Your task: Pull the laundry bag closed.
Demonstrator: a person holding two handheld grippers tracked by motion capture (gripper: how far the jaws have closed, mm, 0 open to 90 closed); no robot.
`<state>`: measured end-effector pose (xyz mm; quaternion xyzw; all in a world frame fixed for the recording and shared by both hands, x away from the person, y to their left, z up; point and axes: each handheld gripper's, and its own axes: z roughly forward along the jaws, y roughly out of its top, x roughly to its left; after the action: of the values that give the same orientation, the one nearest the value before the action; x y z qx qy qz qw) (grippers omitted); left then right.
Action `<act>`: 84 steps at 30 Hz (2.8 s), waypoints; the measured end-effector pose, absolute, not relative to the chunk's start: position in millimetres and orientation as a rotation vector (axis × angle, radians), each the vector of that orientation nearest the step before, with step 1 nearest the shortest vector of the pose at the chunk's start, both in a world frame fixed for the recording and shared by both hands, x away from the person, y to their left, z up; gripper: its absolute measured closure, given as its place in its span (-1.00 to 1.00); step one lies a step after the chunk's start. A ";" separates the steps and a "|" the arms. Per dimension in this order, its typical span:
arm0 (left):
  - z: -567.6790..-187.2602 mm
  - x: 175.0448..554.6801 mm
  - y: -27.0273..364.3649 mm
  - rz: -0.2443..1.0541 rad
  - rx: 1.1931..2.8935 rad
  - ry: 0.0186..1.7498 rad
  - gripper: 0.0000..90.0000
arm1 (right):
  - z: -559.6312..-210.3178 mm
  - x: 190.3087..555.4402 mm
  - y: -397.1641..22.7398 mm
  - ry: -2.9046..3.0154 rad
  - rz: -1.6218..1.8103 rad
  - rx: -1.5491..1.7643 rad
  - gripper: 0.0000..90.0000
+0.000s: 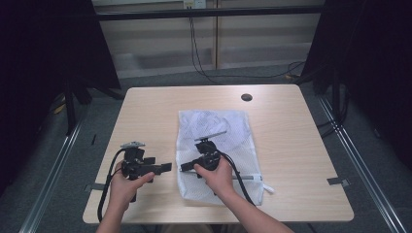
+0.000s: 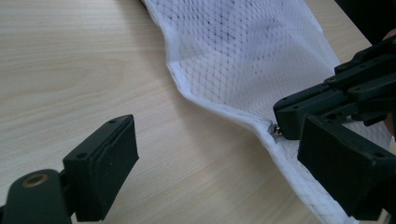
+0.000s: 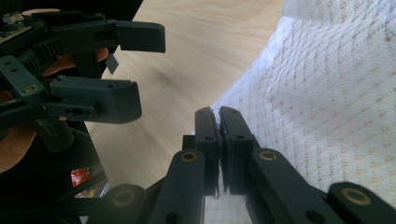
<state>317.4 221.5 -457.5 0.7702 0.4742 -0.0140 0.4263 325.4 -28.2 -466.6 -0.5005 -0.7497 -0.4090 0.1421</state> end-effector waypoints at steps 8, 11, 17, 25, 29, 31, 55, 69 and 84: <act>-461.0 316.6 214.0 -0.093 1.940 1.165 -0.73 | -464.4 324.9 -29.3 -2.162 -1.198 -1.445 0.92; -462.3 316.3 211.7 -0.110 1.941 1.159 -0.73 | -463.7 325.3 -29.5 -2.175 -1.193 -1.439 0.92; -465.1 314.8 209.4 -0.143 1.940 1.160 -0.73 | -463.1 325.0 -28.2 -2.183 -1.199 -1.437 0.93; -469.3 313.4 202.7 -0.212 1.934 1.150 -0.67 | -460.5 324.6 -27.4 -2.185 -1.220 -1.430 0.93; -471.7 314.0 200.2 -0.229 1.946 1.147 -0.64 | -460.1 324.5 -27.6 -2.187 -1.223 -1.429 0.93; -472.6 314.1 198.9 -0.236 1.957 1.136 -0.59 | -459.1 324.3 -27.7 -2.184 -1.227 -1.427 0.93; -473.1 311.5 187.5 -0.307 1.982 1.069 -0.16 | -455.0 324.1 -28.9 -2.177 -1.251 -1.434 0.93; -477.1 312.3 181.7 -0.378 1.971 1.066 -0.07 | -451.6 323.7 -32.5 -2.173 -1.266 -1.426 0.93; -483.4 314.0 176.5 -0.447 1.882 1.060 0.35 | -450.6 323.5 -33.0 -2.157 -1.269 -1.428 0.93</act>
<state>314.0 176.5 -483.4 0.7615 0.4287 -0.1809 0.4513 323.5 -33.0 -450.6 -0.4914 -0.7422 -0.4369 0.1298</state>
